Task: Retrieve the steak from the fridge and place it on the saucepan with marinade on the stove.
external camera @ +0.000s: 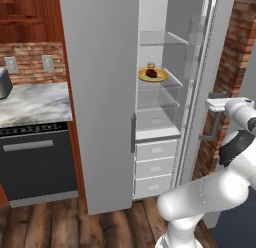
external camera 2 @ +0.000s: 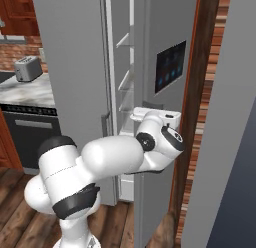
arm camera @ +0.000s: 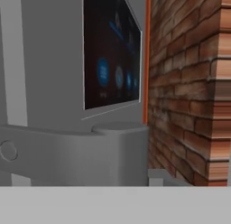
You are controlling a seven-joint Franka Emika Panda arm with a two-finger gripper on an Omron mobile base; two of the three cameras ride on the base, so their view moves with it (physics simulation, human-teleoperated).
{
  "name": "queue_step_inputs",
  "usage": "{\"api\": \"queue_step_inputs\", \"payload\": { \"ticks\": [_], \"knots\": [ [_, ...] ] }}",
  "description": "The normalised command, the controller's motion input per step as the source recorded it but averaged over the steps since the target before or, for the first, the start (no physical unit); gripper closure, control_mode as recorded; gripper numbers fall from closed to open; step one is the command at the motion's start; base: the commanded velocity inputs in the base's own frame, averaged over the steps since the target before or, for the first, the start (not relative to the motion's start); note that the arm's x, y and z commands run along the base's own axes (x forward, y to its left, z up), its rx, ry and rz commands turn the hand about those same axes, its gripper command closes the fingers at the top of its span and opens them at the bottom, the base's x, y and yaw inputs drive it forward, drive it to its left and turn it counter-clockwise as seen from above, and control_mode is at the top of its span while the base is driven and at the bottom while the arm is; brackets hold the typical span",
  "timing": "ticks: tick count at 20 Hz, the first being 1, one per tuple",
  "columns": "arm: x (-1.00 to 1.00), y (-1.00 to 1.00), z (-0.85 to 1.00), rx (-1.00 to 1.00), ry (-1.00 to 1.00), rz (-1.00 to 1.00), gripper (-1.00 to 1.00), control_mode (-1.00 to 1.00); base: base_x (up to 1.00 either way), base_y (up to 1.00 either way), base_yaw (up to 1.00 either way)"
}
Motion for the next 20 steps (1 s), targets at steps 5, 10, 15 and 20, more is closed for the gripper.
{"api": "queue_step_inputs", "payload": {
  "ticks": [5, 10, 15, 20],
  "knots": [
    [0.0, 0.0, 0.0, 0.0, 0.0, 0.0, 1.0, -1.0, 0.0, 0.0, 0.0],
    [0.0, 0.0, 0.0, 0.0, 0.0, 0.0, -1.0, -1.0, 0.0, 0.0, 0.0],
    [0.0, 0.0, 0.0, 0.0, 0.0, 0.0, -1.0, -1.0, 0.0, 0.0, 0.0],
    [0.0, 0.0, 0.0, 0.0, 0.0, 0.0, -1.0, -1.0, 0.0, 0.0, 0.0]
  ]
}}
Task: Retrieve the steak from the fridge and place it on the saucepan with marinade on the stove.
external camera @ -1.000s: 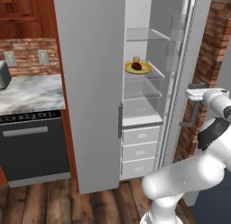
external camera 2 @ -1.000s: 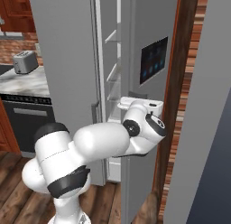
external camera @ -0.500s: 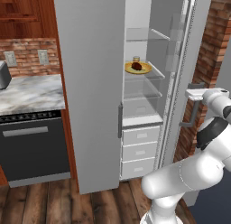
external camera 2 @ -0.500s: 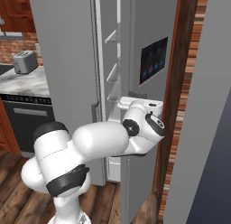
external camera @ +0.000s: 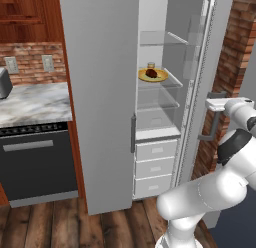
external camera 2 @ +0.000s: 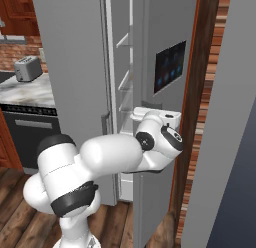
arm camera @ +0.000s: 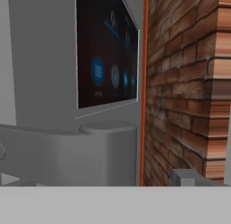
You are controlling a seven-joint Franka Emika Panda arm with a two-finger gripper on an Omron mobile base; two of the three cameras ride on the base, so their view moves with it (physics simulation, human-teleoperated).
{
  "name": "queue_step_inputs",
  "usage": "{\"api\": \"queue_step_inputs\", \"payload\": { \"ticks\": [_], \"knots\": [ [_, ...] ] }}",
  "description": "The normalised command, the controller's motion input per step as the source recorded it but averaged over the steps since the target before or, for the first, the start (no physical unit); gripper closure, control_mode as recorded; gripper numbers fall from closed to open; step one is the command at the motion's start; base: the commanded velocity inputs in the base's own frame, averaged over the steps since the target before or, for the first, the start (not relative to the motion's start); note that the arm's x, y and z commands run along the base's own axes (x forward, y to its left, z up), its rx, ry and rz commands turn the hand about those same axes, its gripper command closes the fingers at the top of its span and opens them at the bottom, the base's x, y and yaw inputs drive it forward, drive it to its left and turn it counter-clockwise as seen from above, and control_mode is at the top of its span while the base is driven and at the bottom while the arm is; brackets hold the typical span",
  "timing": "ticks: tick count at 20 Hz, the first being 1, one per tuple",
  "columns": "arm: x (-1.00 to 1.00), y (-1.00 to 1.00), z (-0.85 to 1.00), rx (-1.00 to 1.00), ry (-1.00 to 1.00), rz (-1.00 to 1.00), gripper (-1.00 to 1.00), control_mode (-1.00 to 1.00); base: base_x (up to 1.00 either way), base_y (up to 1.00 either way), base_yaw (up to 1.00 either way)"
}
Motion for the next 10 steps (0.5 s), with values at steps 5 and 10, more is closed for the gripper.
{"api": "queue_step_inputs", "payload": {
  "ticks": [5, 10],
  "knots": [
    [0.0, 0.0, 0.0, 0.0, 0.0, 0.0, -1.0, -1.0, 0.0, 0.0, 0.0],
    [-0.03, 0.0, 0.0, 0.0, 0.0, 0.0, -1.0, -1.0, 0.0, 0.0, 0.0]
  ]
}}
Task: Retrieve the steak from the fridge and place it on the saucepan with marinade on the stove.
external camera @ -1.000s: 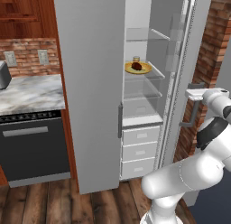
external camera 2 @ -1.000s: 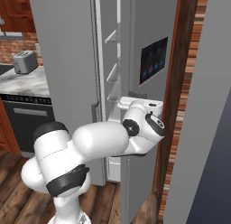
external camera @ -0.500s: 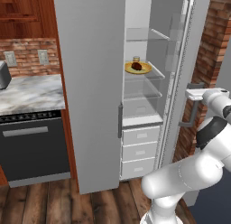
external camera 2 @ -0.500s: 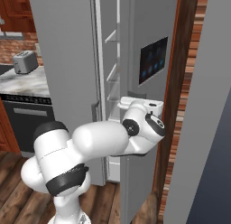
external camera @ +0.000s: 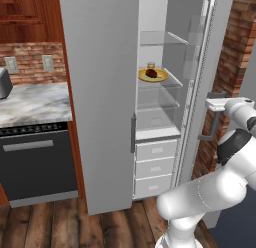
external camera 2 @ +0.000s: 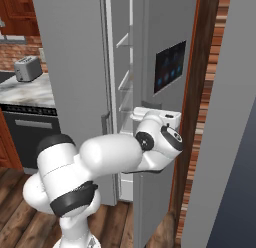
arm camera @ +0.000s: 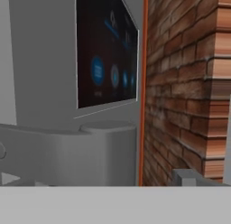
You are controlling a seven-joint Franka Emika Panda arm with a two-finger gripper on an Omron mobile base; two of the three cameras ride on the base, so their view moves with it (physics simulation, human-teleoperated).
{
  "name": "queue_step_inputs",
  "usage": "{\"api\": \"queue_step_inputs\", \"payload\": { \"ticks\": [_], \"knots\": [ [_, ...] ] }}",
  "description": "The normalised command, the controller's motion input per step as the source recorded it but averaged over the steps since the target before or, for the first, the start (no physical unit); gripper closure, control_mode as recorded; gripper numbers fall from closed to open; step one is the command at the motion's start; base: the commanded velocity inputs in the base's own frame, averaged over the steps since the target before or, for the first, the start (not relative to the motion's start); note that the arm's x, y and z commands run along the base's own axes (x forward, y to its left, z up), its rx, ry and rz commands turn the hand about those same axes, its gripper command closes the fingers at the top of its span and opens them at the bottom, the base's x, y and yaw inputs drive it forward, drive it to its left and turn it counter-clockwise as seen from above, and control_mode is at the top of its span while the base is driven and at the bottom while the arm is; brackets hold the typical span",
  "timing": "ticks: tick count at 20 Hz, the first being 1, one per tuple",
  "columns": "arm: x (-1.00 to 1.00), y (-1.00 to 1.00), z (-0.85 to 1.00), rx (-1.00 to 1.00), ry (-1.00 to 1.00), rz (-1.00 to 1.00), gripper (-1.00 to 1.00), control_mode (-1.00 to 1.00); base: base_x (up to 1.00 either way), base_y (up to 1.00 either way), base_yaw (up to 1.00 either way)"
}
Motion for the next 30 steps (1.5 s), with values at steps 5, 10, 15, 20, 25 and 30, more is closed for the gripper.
{"api": "queue_step_inputs", "payload": {
  "ticks": [5, 10, 15, 20, 25, 30],
  "knots": [
    [-0.33, 0.04, 0.0, 0.0, -0.01, -0.03, -1.0, -1.0, 0.0, 0.0, 0.0],
    [-0.61, 0.05, 0.0, 0.0, 0.0, -0.04, -1.0, -1.0, 0.0, 0.0, 0.0],
    [-0.63, 0.24, 0.0, -0.02, -0.01, -0.03, -1.0, -1.0, 0.0, 0.0, 0.0],
    [-0.65, 0.91, 0.07, -0.04, 0.0, -0.13, -1.0, -1.0, 0.0, 0.0, 0.0],
    [-0.39, 0.99, 0.15, -0.01, 0.0, -0.19, -1.0, -1.0, 0.0, 0.0, 0.0],
    [-0.03, 0.91, 0.13, -0.01, -0.03, -0.28, -1.0, -1.0, 0.0, 0.0, 0.0]
  ]
}}
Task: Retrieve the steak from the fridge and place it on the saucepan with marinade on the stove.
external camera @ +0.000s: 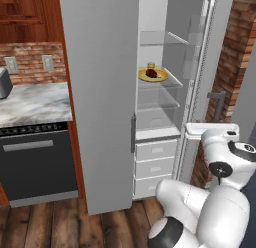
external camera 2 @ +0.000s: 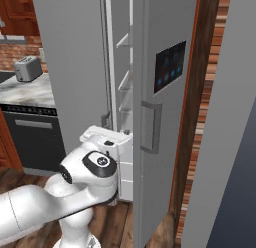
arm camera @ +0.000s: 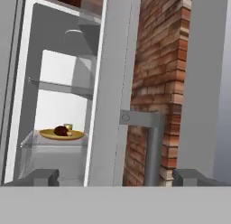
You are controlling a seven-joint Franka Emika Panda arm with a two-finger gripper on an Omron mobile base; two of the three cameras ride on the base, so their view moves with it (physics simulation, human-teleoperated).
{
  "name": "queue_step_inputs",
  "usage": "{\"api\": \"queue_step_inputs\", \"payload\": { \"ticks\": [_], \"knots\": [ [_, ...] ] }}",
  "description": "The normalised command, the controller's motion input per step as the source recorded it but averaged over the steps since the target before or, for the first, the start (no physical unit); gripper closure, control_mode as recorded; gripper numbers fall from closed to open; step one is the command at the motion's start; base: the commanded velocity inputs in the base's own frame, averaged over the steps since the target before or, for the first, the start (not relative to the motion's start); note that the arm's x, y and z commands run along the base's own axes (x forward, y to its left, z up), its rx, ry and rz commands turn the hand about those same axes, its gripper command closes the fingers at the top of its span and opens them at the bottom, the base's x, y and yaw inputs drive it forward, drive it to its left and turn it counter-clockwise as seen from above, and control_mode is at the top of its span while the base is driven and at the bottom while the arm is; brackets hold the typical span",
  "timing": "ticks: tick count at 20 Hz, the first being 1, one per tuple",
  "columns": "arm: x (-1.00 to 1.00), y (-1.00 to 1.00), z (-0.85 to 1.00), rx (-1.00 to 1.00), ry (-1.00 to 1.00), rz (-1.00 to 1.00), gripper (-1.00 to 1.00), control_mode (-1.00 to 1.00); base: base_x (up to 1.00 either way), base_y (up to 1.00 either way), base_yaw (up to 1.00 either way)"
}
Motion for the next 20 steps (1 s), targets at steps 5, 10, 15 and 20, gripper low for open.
{"api": "queue_step_inputs", "payload": {
  "ticks": [5, 10, 15, 20],
  "knots": [
    [0.14, 0.86, 0.13, -0.06, -0.05, -0.39, -1.0, -1.0, 0.0, 0.0, 0.0],
    [0.53, 0.57, 0.13, -0.03, -0.01, -0.46, -1.0, -1.0, 0.0, 0.0, 0.0],
    [0.59, 0.27, 0.14, 0.0, -0.02, -0.37, -1.0, -1.0, 0.0, 0.0, 0.0],
    [0.59, 0.01, 0.2, 0.02, -0.02, -0.19, -1.0, -1.0, 0.0, 0.0, 0.0]
  ]
}}
